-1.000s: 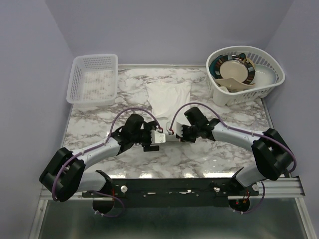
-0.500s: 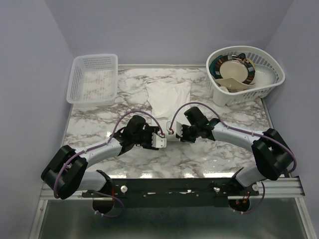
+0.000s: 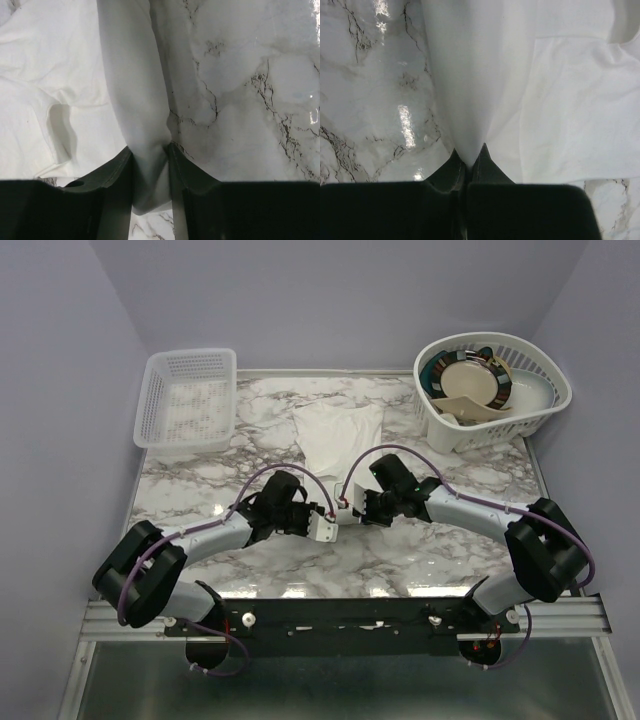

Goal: Roll the t-shirts
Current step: Roll the T-shirt to the center of the board.

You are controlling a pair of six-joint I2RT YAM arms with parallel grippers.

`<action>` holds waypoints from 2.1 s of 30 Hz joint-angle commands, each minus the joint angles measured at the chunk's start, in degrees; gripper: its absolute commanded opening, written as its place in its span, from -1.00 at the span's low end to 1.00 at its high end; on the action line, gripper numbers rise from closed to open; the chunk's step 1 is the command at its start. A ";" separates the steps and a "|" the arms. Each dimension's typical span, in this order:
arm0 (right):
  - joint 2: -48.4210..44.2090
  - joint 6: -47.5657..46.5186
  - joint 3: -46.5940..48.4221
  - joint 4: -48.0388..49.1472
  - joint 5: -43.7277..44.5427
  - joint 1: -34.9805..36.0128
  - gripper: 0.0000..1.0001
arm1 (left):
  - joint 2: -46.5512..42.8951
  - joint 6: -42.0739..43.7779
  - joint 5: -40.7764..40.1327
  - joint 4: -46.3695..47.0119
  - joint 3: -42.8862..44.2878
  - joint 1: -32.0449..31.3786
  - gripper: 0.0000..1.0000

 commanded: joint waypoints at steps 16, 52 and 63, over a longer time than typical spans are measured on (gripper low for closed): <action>1.92 -8.95 6.85 -22.60 -14.26 -1.97 -0.99 | 0.39 -2.47 14.63 -32.20 12.94 -0.20 -1.00; 35.04 -26.72 39.53 -57.58 -17.17 -10.06 -0.96 | 36.87 13.17 20.89 -65.97 47.40 13.07 -1.00; 42.78 -29.45 46.84 -64.44 -15.94 -10.76 -0.91 | 32.50 6.06 18.96 -59.30 45.05 17.28 -0.14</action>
